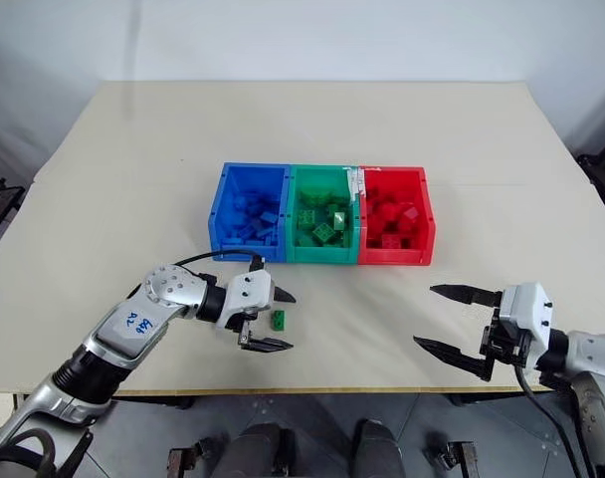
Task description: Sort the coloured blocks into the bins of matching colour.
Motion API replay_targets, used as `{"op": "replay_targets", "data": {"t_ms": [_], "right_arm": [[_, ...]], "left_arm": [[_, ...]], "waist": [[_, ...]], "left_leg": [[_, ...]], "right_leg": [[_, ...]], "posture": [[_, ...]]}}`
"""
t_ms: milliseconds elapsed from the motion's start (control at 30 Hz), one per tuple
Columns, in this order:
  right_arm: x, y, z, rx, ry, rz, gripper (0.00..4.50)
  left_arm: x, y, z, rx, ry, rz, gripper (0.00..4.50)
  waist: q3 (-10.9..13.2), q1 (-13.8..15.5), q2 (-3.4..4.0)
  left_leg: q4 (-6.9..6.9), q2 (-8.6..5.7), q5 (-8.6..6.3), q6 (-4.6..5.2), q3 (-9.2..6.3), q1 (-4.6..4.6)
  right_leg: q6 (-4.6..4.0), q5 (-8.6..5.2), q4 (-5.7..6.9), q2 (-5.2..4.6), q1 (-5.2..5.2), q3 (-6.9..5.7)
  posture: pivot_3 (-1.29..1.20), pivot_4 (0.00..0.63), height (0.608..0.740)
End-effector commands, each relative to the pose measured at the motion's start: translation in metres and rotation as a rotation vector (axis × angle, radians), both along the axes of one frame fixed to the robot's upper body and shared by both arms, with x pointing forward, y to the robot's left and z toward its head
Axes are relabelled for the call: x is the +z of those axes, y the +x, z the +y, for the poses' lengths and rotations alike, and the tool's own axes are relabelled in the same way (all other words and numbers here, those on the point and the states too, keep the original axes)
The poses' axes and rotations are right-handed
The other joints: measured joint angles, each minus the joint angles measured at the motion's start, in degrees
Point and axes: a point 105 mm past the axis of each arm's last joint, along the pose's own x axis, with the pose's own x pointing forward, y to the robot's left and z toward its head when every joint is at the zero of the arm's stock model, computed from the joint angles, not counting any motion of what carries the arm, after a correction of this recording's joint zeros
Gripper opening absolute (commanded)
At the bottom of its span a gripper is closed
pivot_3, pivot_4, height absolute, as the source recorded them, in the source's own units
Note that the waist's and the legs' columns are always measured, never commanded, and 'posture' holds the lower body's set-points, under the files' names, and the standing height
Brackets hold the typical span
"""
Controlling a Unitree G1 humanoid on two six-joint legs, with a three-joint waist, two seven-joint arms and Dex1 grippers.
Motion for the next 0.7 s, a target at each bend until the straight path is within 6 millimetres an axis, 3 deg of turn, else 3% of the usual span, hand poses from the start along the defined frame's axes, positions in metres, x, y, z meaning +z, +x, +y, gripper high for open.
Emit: {"op": "replay_targets", "data": {"t_ms": [33, 300, 533, 600, 700], "right_arm": [[0.011, -0.003, 0.002, -0.008, 0.013, -0.052, 4.5], [0.007, -0.002, 0.005, -0.005, 0.013, -0.053, 4.5], [0.008, 0.005, 0.008, 0.003, 0.032, -0.066, 4.5], [0.013, 0.007, 0.008, -0.015, 0.068, -0.078, 4.5], [0.019, 0.009, 0.007, -0.055, 0.111, -0.108, 4.5]], "left_arm": [[-0.006, 0.005, 0.013, 0.062, 0.065, 0.006, 3.92], [-0.007, -0.007, 0.021, 0.093, 0.069, 0.035, 1.48], [-0.009, -0.006, 0.021, 0.103, 0.018, 0.023, 1.46], [0.0, -0.002, 0.016, 0.115, -0.06, 0.004, 1.46], [0.035, 0.009, -0.001, 0.098, -0.266, -0.093, 1.46]], "waist": [[0.0, -0.01, 0.0], [-0.01, -0.11, 0.01], [-0.01, -0.15, 0.02], [-0.01, -0.09, 0.02], [0.0, 0.36, 0.0]], "left_leg": [[0.0, 0.0, 0.01, 0.0, 0.0, 0.02], [-0.03, 0.02, 0.03, -0.02, 0.02, 0.06], [-0.03, 0.02, 0.03, -0.02, 0.02, 0.07], [-0.03, 0.01, 0.03, -0.02, 0.02, 0.06], [0.02, -0.06, 0.05, 0.03, -0.02, 0.02]], "right_leg": [[0.01, 0.0, 0.02, 0.0, 0.0, 0.02], [0.0, 0.0, 0.06, 0.0, -0.04, 0.08], [0.0, 0.0, 0.07, -0.02, -0.03, 0.09], [0.0, 0.0, 0.08, -0.02, -0.03, 0.09], [0.0, 0.01, 0.11, -0.11, -0.03, 0.06]], "posture": [[0.0, 0.15, 0.74], [0.0, 0.15, 0.74], [0.0, 0.15, 0.74], [0.0, 0.15, 0.74], [0.0, 0.15, 0.74]]}}
